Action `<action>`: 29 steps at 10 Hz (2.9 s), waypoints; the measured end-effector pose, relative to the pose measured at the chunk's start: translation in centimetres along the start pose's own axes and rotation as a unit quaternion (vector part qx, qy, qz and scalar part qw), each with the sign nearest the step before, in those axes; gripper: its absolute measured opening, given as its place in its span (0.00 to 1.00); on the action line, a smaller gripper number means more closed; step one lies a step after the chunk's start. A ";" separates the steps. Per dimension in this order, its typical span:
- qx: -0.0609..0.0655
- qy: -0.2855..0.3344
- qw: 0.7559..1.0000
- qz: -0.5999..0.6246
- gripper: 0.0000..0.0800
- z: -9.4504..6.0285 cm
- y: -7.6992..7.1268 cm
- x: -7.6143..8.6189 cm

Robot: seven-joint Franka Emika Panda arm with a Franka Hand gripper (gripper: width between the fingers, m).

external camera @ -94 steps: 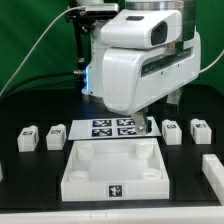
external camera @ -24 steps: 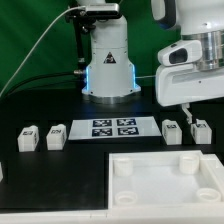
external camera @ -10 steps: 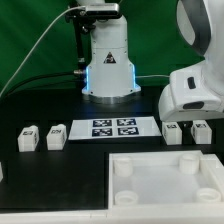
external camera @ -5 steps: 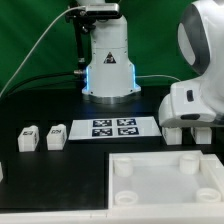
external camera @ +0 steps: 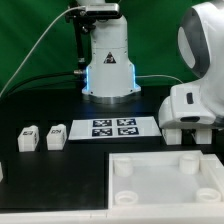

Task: Assemble one leg

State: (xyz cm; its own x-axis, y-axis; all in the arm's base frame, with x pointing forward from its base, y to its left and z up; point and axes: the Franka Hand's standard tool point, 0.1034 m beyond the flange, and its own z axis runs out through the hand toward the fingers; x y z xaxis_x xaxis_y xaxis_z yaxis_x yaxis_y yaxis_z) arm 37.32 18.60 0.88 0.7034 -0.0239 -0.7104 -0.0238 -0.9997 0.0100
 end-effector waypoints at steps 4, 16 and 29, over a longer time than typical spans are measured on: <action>0.000 0.000 1.000 0.000 0.36 0.0 0.0 0.0; 0.013 0.255 0.964 -0.066 0.36 -17.4 5.2 -2.2; -0.009 0.634 0.765 -0.116 0.36 -21.0 9.0 3.0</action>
Offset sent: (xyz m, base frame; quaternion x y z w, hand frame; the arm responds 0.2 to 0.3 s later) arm 0.0000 0.0000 0.0000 0.0000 0.0000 0.0000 1.0000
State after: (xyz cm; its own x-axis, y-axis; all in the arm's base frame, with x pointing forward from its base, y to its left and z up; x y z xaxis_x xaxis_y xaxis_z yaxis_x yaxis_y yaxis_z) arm 54.11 9.36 13.61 0.8108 0.1746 0.5587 0.2074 -0.9782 0.0048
